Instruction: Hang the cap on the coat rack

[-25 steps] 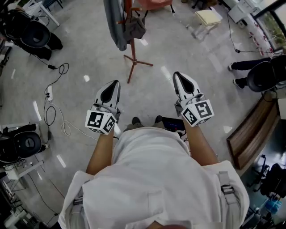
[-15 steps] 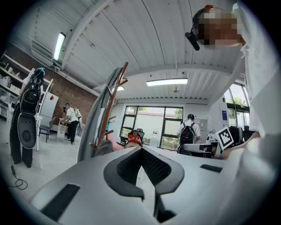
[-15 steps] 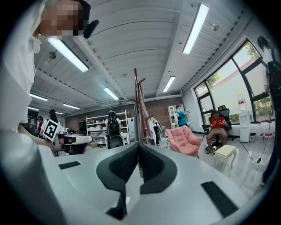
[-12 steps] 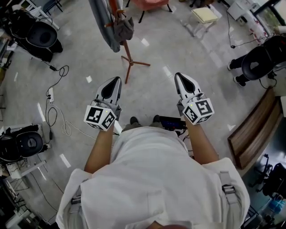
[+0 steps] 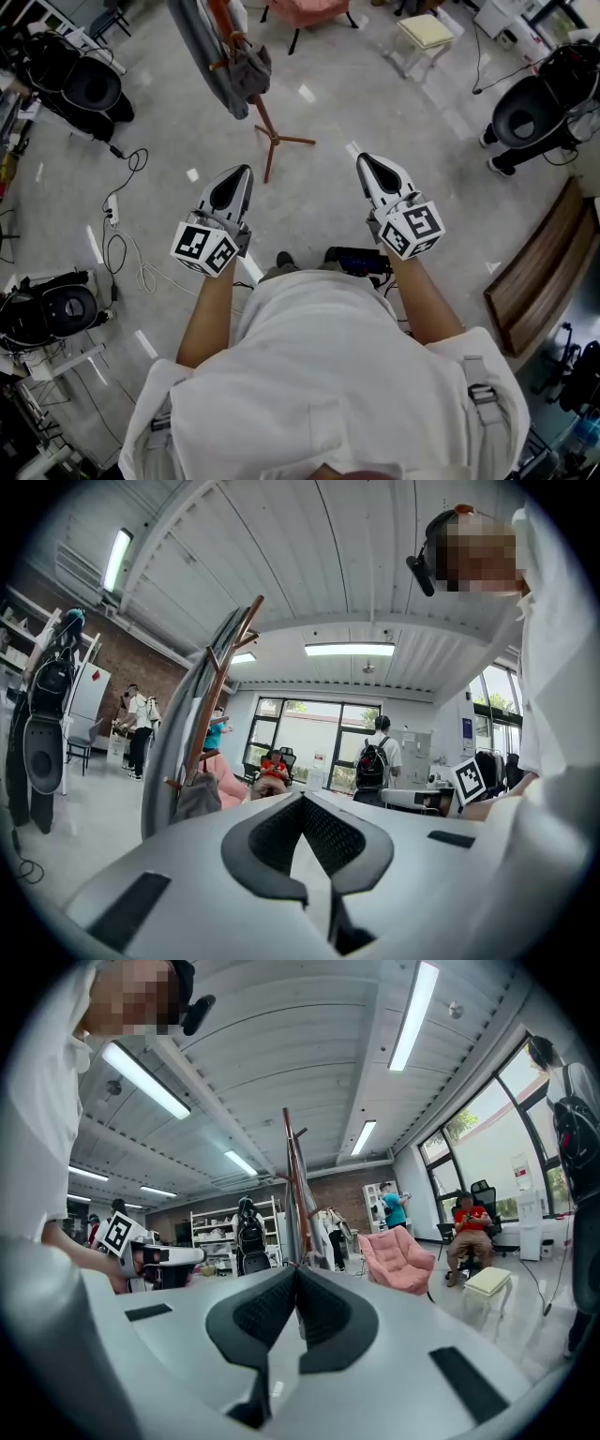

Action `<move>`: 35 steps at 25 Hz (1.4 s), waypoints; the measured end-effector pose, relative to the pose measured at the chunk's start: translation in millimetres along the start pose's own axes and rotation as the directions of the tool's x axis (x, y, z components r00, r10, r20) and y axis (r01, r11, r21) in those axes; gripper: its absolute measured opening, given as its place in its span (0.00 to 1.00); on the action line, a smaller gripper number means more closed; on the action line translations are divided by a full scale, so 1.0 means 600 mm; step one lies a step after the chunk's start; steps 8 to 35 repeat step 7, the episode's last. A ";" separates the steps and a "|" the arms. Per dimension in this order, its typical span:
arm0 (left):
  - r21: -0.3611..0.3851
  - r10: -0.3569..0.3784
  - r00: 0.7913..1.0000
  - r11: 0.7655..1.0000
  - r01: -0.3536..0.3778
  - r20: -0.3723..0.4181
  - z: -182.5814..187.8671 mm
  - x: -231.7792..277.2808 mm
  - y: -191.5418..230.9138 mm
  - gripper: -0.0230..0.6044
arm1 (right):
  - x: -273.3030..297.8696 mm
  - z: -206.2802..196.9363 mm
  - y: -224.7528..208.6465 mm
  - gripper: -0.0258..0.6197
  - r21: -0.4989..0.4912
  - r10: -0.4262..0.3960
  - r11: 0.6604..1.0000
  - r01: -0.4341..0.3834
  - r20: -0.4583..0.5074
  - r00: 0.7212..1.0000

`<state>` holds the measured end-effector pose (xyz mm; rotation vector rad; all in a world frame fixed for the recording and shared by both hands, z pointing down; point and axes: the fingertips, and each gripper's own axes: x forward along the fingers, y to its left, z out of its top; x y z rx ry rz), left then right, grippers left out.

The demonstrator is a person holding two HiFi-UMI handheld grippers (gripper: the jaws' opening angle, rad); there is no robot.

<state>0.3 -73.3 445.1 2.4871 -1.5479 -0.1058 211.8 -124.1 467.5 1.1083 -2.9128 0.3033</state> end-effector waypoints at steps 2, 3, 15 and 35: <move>-0.002 -0.002 1.000 1.000 0.002 -0.004 -0.001 0.004 -0.003 0.06 | 0.003 -0.002 0.001 0.08 -0.002 0.013 1.000 -0.013 -0.007 1.000; -0.004 -0.004 1.000 1.000 0.004 -0.008 -0.002 0.006 -0.005 0.06 | 0.003 -0.004 0.001 0.08 0.000 0.018 1.000 -0.018 -0.012 1.000; -0.025 -0.024 0.999 0.999 0.024 -0.033 -0.012 0.016 -0.020 0.06 | -0.005 -0.009 -0.006 0.08 0.013 0.019 1.000 -0.019 -0.027 0.999; -0.025 -0.024 0.999 0.999 0.024 -0.033 -0.012 0.016 -0.020 0.06 | -0.005 -0.009 -0.006 0.08 0.013 0.019 1.000 -0.019 -0.027 0.999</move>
